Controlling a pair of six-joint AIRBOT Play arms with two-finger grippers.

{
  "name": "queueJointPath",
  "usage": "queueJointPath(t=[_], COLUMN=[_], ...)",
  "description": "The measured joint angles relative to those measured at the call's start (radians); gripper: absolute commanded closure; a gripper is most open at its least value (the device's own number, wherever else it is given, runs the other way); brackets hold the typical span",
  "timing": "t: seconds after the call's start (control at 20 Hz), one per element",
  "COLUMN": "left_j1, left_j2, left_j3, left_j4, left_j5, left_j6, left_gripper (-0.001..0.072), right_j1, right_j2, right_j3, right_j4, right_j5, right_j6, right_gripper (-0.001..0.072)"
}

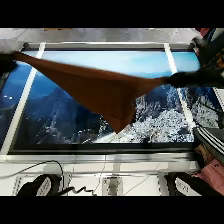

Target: Fold the clothes and pants, and hang the long-sleeved shirts on hangers.

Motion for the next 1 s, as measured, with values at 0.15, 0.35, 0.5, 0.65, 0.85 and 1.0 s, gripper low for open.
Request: queueJointPath(t=[0.15, 0.35, 0.5, 0.65, 0.85, 1.0], left_j1=[0.045, 0.069, 0.074, 0.076, 0.076, 0.076], left_j2=[0.175, 0.374, 0.480, 0.526, 0.488, 0.379], left_j3=[0.010, 0.015, 0.016, 0.016, 0.016, 0.012], left_j4=[0.005, 0.029, 0.077, 0.103, 0.121, 0.125], left_j5=[0.087, 0.256, 0.356, 0.395, 0.273, 0.030], left_j6=[0.003, 0.003, 0.003, 0.003, 0.003, 0.003], left_gripper=[0.0692, 0.0692, 0.0692, 0.0692, 0.0692, 0.0692], right_j1=[0.000, 0.000, 0.000, 0.000, 0.000, 0.000], right_j2=[0.175, 0.378, 0.488, 0.533, 0.470, 0.327], right_j3=[0.068, 0.140, 0.186, 0.216, 0.229, 0.231], right_j4=[-0.004, -0.011, -0.009, -0.009, -0.010, -0.014], right_j5=[-0.068, -0.118, -0.158, -0.216, -0.212, -0.096], right_j6=[0.018, 0.027, 0.030, 0.031, 0.052, 0.077], right_gripper=[0.0696, 0.0697, 0.0698, 0.0698, 0.0698, 0.0696])
